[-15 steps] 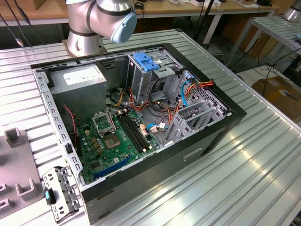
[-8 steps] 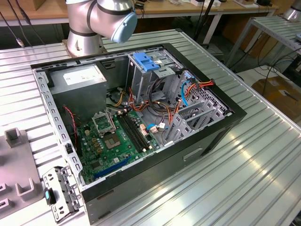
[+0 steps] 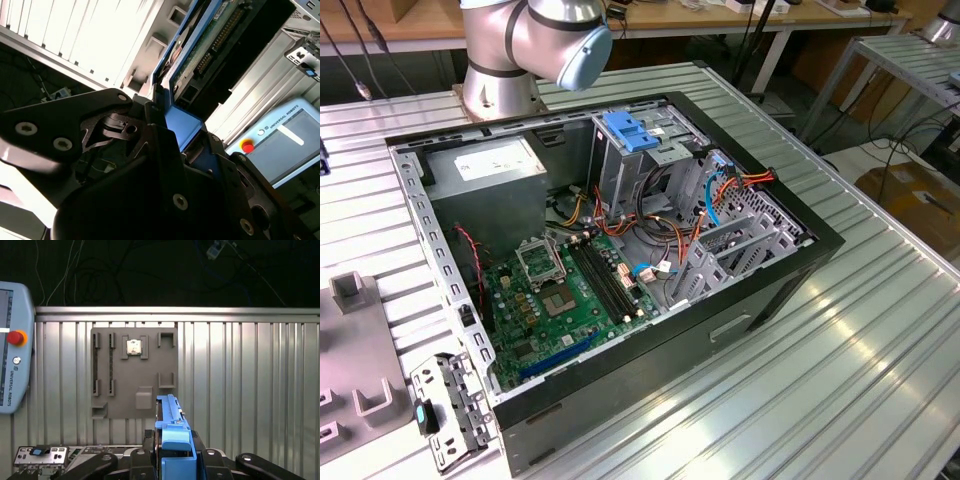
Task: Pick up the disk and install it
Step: 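Pick up the disk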
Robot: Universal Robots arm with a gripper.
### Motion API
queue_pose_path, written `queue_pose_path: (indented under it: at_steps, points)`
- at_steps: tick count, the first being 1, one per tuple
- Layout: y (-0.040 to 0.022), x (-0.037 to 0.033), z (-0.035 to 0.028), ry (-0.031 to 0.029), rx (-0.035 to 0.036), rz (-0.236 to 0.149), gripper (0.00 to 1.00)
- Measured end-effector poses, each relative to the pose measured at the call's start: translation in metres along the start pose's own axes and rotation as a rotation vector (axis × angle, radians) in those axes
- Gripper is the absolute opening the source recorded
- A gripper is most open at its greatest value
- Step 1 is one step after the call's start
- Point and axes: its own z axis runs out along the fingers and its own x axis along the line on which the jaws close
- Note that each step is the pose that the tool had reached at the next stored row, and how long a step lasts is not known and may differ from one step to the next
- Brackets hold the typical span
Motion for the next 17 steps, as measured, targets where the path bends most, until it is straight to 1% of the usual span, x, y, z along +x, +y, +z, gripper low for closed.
queue_pose_path:
  at_steps: [1, 7, 13, 15, 17]
  points:
    - [-0.0012, 0.0, 0.0, 0.0, -0.0001, 0.0, 0.37]
    - [-0.0139, 0.0001, 0.0, 0.0, -0.0016, 0.0, 0.37]
    - [-0.0216, 0.0002, -0.0001, 0.0, -0.0025, 0.001, 0.37]
    - [-0.0262, 0.0002, -0.0001, 0.0, -0.003, 0.001, 0.37]
    - [-0.0287, 0.0002, 0.0, 0.0, -0.0032, 0.001, 0.37]
